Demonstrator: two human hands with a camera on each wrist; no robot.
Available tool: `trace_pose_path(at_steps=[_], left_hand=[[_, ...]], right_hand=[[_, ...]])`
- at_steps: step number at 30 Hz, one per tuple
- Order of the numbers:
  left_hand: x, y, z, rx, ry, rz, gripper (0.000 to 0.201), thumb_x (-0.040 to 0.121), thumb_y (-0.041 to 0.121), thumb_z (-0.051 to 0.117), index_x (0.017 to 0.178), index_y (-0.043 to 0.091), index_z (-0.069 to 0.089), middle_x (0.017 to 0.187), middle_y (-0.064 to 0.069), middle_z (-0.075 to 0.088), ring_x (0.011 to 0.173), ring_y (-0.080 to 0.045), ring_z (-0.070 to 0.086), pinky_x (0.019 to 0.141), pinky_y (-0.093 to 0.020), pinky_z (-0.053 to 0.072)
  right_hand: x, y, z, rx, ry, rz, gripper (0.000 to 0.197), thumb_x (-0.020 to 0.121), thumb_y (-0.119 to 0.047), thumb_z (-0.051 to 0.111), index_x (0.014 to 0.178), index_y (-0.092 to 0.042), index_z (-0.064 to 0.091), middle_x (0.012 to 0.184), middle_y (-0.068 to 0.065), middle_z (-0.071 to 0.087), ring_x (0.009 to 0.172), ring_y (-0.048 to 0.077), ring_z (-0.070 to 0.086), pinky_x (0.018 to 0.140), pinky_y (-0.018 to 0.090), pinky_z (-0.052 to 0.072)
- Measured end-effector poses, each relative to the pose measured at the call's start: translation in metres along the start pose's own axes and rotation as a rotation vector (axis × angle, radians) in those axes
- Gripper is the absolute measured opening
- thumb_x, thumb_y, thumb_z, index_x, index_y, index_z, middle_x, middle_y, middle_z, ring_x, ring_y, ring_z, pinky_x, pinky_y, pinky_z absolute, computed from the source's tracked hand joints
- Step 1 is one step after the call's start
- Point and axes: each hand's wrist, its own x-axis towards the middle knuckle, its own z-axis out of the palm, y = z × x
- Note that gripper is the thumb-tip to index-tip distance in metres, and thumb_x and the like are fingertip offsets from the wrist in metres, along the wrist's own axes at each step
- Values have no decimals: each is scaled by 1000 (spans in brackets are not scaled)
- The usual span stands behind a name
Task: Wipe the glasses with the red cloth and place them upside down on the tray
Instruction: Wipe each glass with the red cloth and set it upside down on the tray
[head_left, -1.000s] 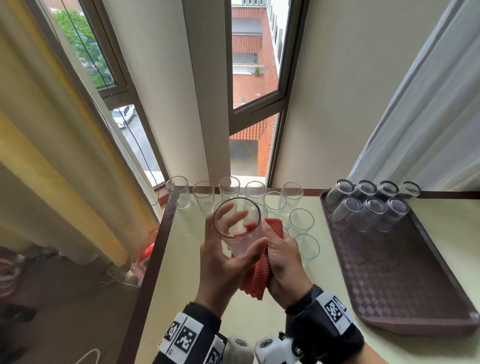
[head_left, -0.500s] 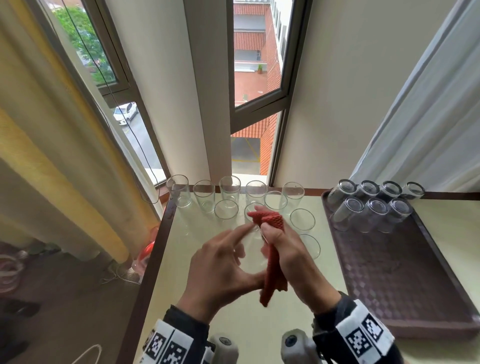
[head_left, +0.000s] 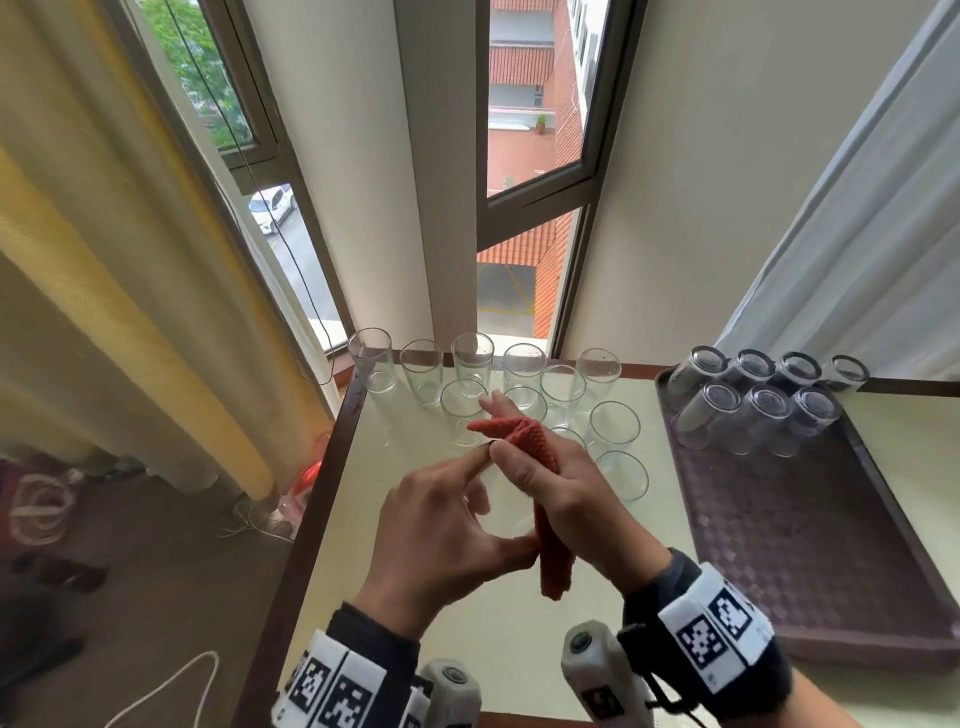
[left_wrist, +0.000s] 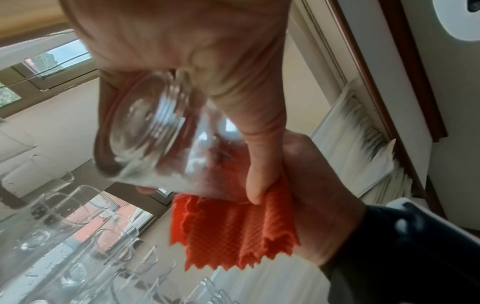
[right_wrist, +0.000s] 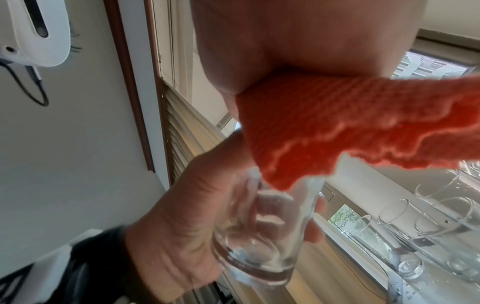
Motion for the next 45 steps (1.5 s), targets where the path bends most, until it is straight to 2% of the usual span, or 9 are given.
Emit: trace_pose_path(at_steps=[3, 9, 14, 21, 31, 34, 37, 40, 45], left_hand=[[1, 1, -5, -7, 1, 7, 70, 53, 76, 68, 115, 49, 50, 70, 12, 61, 60, -6, 61, 55, -37, 54], [4, -4, -12, -136, 26, -73, 78, 48, 70, 70, 123, 46, 63, 66, 11, 62, 61, -5, 63, 60, -35, 57], [9, -2, -14, 97, 44, 29, 98, 57, 84, 56, 141, 34, 51, 80, 10, 65, 66, -6, 61, 60, -31, 57], [7, -22, -15, 6, 38, 1, 96, 57, 83, 60, 139, 32, 53, 77, 9, 64, 66, -7, 63, 61, -36, 60], [-36, -90, -12, -122, -69, -236, 80, 68, 53, 85, 137, 26, 55, 72, 10, 64, 68, -2, 64, 74, -14, 55], [-48, -111, -19, -208, -28, -308, 78, 67, 48, 86, 135, 23, 57, 69, 7, 66, 67, -3, 65, 74, 1, 44], [-57, -130, -23, -248, -22, -346, 80, 64, 54, 82, 133, 24, 57, 69, 6, 66, 65, -3, 65, 73, -14, 54], [-64, -147, -22, -266, -33, -363, 85, 58, 64, 76, 133, 27, 57, 73, 5, 68, 72, -5, 68, 72, -16, 53], [-63, -169, -28, -303, -62, -367, 84, 60, 60, 81, 135, 30, 55, 77, 5, 70, 79, -6, 69, 71, -9, 45]], right_hand=[[0, -5, 0, 30, -11, 54, 32, 72, -63, 54, 103, -71, 56, 104, -27, 55, 92, -14, 55, 90, 23, 40], [-11, -9, 9, -77, 64, -130, 55, 86, -32, 56, 141, -29, 50, 115, 25, 65, 110, 39, 58, 93, 41, 45], [1, -3, 8, -69, 58, -134, 55, 86, -36, 58, 139, -37, 44, 83, -34, 65, 80, -8, 61, 77, 13, 43], [-2, -2, 18, -97, 104, -131, 51, 85, -24, 64, 133, -34, 50, 104, 8, 75, 95, 21, 70, 85, 28, 54], [-11, 55, 35, 155, -79, 278, 30, 99, -7, 54, 125, -18, 62, 66, 19, 57, 53, 33, 55, 39, 31, 47], [-14, 89, 49, -346, -88, 198, 33, 100, -10, 51, 126, -26, 60, 78, -14, 64, 67, 13, 63, 66, 36, 57], [-19, 131, 70, -898, -312, 242, 50, 99, -21, 46, 147, -19, 35, 154, 7, 35, 140, 26, 35, 114, 41, 29], [-29, 171, 96, -1061, -403, 412, 72, 101, -43, 36, 157, -20, -1, 164, 10, -19, 152, 31, -9, 122, 48, 0], [-38, 190, 109, -1133, -373, 434, 108, 74, -80, 24, 145, -22, -33, 149, 5, -47, 141, 27, -39, 112, 47, -24]])
